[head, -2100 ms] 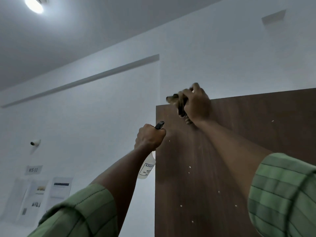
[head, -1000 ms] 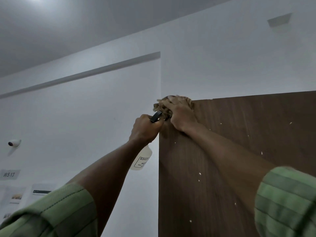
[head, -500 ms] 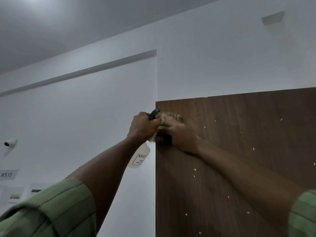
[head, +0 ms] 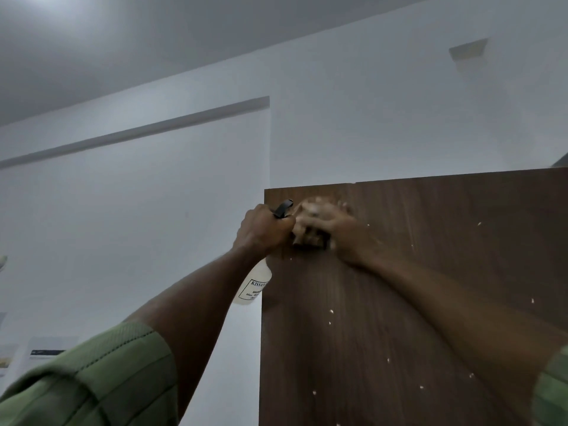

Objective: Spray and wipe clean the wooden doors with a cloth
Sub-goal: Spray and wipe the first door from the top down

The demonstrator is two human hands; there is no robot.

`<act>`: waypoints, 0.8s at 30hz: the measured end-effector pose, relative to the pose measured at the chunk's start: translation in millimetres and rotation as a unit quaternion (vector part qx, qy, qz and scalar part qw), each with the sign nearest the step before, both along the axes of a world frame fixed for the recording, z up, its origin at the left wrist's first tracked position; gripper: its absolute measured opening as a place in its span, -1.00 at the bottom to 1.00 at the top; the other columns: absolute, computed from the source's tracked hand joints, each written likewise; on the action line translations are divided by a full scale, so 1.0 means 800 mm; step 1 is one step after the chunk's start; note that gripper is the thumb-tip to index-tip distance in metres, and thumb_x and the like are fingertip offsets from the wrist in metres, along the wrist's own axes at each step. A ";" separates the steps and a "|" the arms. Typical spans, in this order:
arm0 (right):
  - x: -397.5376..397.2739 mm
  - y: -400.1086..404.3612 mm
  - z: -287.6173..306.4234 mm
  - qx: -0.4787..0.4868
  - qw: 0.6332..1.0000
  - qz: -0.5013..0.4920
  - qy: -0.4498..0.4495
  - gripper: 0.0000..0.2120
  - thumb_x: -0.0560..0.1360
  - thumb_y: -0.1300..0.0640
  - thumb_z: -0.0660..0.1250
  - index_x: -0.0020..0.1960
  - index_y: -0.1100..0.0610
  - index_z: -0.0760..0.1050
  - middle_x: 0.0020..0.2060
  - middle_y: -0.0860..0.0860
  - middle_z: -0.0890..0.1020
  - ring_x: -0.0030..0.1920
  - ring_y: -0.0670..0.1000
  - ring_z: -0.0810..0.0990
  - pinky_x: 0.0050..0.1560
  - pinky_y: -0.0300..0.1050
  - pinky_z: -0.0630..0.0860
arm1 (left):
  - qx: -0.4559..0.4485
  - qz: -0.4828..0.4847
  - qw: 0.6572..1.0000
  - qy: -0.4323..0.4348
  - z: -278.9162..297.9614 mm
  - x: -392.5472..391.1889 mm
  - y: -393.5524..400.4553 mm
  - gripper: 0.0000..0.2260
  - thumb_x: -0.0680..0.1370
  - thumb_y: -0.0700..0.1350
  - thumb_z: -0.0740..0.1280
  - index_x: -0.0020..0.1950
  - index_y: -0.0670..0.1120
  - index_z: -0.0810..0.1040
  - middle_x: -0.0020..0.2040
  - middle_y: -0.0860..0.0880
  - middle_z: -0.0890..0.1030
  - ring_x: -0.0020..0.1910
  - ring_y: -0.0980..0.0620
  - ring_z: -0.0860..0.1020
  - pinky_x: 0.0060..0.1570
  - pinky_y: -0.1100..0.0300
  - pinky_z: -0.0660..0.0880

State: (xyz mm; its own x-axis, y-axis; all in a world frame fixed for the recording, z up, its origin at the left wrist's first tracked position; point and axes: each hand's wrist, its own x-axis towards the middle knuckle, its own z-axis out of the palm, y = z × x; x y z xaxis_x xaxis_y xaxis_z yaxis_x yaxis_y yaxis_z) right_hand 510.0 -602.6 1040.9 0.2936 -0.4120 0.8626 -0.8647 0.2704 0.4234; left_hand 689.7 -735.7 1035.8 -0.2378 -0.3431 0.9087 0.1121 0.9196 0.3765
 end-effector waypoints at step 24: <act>-0.047 0.089 -0.010 -0.038 0.998 -0.040 -0.011 -0.28 0.57 0.41 0.14 0.60 -0.17 0.31 0.67 -0.09 0.13 0.67 0.03 0.02 0.58 -0.07 0.04 | -0.036 0.003 0.998 -0.057 0.026 -0.068 0.079 -0.66 0.48 0.14 0.37 -0.22 -0.14 0.61 -0.24 -0.09 0.65 -0.34 -0.06 0.55 -0.35 0.14 0.40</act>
State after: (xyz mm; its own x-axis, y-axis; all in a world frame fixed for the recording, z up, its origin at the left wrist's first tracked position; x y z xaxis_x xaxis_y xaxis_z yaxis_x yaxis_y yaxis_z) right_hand 472.2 -531.7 1033.1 0.2433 -0.3671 0.8978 -0.8478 0.3691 0.3807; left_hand 635.6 -672.5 1056.9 -0.3389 -0.2794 0.8984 0.0663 0.9454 0.3190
